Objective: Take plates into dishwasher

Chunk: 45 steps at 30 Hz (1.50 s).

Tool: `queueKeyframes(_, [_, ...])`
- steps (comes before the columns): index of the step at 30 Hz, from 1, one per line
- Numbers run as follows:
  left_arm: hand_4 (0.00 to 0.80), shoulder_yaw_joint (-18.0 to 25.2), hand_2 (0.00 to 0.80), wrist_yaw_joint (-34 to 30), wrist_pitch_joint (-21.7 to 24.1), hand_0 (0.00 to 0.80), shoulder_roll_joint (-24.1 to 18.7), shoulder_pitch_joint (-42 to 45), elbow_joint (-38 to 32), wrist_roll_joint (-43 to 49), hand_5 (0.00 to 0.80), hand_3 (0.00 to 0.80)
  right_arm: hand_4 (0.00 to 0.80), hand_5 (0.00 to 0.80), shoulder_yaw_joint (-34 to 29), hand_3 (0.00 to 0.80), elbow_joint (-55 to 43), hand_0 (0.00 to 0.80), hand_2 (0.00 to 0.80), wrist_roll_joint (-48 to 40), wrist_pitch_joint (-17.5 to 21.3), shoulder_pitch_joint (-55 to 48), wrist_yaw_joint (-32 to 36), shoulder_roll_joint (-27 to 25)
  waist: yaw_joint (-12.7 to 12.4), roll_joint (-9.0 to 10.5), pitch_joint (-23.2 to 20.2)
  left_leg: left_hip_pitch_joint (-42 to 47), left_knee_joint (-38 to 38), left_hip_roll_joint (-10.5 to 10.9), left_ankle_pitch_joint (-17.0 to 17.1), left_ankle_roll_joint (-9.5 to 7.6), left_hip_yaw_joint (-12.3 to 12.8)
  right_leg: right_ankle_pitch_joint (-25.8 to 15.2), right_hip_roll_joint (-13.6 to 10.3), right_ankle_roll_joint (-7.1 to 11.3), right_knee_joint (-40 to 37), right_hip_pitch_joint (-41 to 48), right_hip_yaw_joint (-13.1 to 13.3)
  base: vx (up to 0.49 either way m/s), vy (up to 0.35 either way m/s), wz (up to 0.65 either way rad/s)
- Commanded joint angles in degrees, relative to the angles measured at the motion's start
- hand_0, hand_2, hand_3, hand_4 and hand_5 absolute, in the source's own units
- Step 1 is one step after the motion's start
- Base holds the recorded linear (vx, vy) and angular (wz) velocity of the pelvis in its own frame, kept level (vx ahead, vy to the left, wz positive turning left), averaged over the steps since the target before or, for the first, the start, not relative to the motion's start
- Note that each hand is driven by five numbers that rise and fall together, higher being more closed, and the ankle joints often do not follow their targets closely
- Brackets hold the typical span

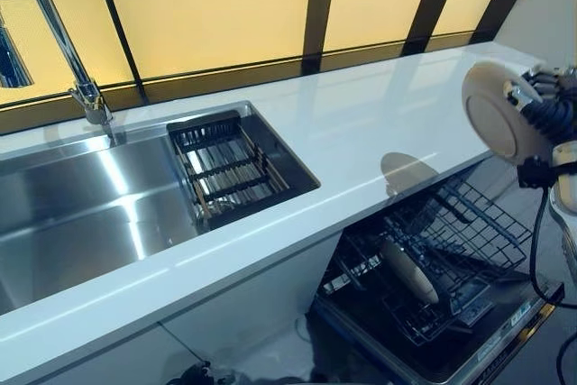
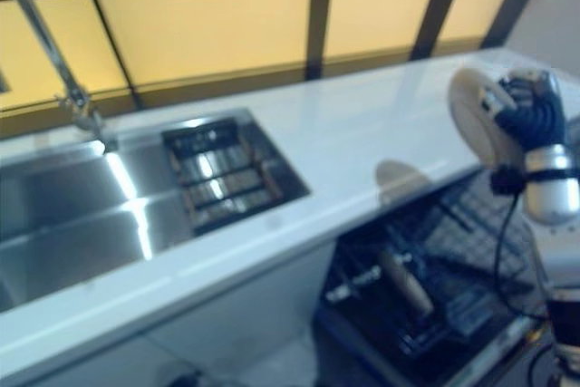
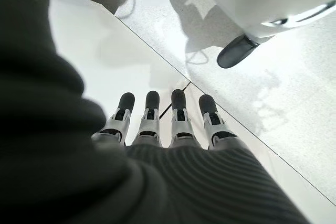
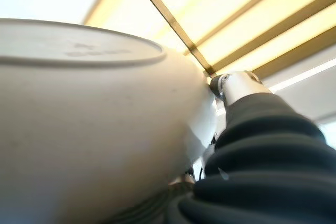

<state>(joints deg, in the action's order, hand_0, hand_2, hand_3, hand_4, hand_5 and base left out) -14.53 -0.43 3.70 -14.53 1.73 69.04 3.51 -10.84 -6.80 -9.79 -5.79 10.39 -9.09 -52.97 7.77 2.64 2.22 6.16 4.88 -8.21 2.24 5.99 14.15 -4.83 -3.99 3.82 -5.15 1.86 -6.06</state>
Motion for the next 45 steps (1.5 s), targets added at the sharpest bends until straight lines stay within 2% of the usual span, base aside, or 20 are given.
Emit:
queueKeyframes(1, [0.0, 1.34, 0.0, 0.27, 2.19, 0.0, -1.82, -2.9, 3.08, -0.67, 0.0, 0.0, 0.8, 0.8, -5.81, 0.8, -1.85, 0.8, 0.8, -0.49, 4.82, -0.85, 1.87, 0.39, 1.01, 2.55, 0.62, -0.5, -0.12, -0.16, -0.1, -2.43, 1.68, 3.87, 2.57, -1.47, 2.66, 0.36, 0.76, -0.004, -0.057, -0.05])
queueKeyframes(8, [0.0, 1.95, 0.0, -0.09, 2.57, 0.0, -2.16, -2.61, 2.02, -0.72, 0.0, 0.0, 0.8, 0.8, -8.84, 0.8, 0.16, 0.8, 0.8, 0.59, 4.72, -9.47, 7.51, 2.96, 2.65, 1.85, 1.51, -0.63, -0.53, -0.82, 0.25, -2.0, 2.64, 4.21, 2.74, -1.52, 3.37, -0.31, 1.29, 0.007, -0.037, -0.05])
queueKeyframes(18, [0.0, 1.01, 0.0, -0.53, 1.74, 0.0, -2.13, -2.89, -0.42, -1.16, 0.0, 0.0, 0.8, 0.8, -5.62, 0.8, 6.63, 0.8, 0.8, 2.39, 4.22, -12.86, 9.08, 8.25, 2.73, 0.66, 3.12, -1.32, -1.3, -1.21, 0.72, -1.59, 2.34, 4.78, 2.39, -1.73, 4.35, -0.85, 0.78, 0.0, -0.01, -0.02])
queueKeyframes(33, [0.0, -1.41, 0.0, -1.79, -0.63, 0.0, -2.42, -2.86, -4.36, -0.15, 0.0, 0.0, 0.8, 0.8, 0.23, 0.8, 14.62, 0.8, 0.8, 5.08, 1.86, -7.26, 3.15, 11.17, 0.6, -0.87, 4.75, -2.95, -2.69, -1.14, 1.06, -0.92, 0.1, 5.26, 1.52, -1.99, 4.96, -1.1, -0.88, 0.001, -0.003, 0.01])
queueKeyframes(45, [0.0, -4.27, 0.0, -2.77, -2.51, 0.0, -2.52, -4.37, -6.92, -0.52, 0.0, 0.0, 0.8, 0.8, 5.81, 0.8, 22.76, 0.8, 0.8, 8.07, -2.46, 2.97, -3.06, 10.68, -1.79, -1.81, 6.4, -4.56, -3.76, -0.86, 1.33, -0.51, -1.9, 5.45, 0.89, -2.37, 5.23, -1.29, -2.07, -0.008, -0.011, 0.06])
